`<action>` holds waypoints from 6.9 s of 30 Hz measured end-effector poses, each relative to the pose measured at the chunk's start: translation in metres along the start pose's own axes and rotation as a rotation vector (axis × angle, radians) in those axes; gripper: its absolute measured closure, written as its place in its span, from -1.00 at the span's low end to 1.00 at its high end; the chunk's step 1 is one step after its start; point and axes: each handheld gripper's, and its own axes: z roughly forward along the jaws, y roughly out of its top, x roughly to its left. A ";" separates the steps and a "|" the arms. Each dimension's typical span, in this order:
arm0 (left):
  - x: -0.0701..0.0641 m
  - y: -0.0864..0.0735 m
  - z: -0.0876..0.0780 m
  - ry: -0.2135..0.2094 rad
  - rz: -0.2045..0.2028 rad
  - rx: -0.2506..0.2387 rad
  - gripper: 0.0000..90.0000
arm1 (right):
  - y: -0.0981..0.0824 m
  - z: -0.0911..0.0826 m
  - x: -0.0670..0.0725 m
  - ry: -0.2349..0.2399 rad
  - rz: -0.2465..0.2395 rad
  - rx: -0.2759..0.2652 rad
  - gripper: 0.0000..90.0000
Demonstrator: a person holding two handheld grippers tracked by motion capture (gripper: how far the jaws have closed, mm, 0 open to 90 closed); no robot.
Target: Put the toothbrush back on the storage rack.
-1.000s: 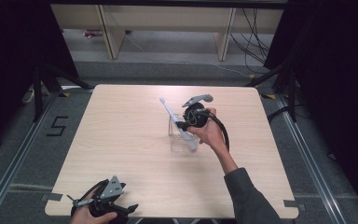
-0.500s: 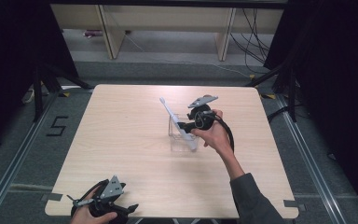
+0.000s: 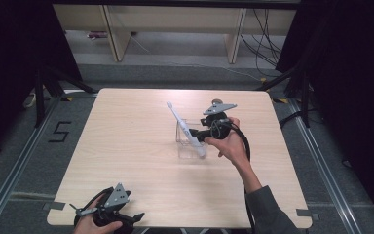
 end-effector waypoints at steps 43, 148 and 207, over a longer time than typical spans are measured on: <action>0.000 -0.001 0.000 0.005 -0.003 -0.009 -0.67 | -0.044 -0.046 -0.005 -0.027 0.076 -0.029 -0.41; 0.000 -0.001 -0.002 0.029 -0.014 -0.031 -0.67 | -0.181 -0.089 0.029 -0.019 0.151 0.091 -0.57; 0.000 -0.001 -0.003 0.039 -0.015 -0.034 -0.67 | -0.211 -0.113 0.020 -0.110 0.094 0.170 -0.57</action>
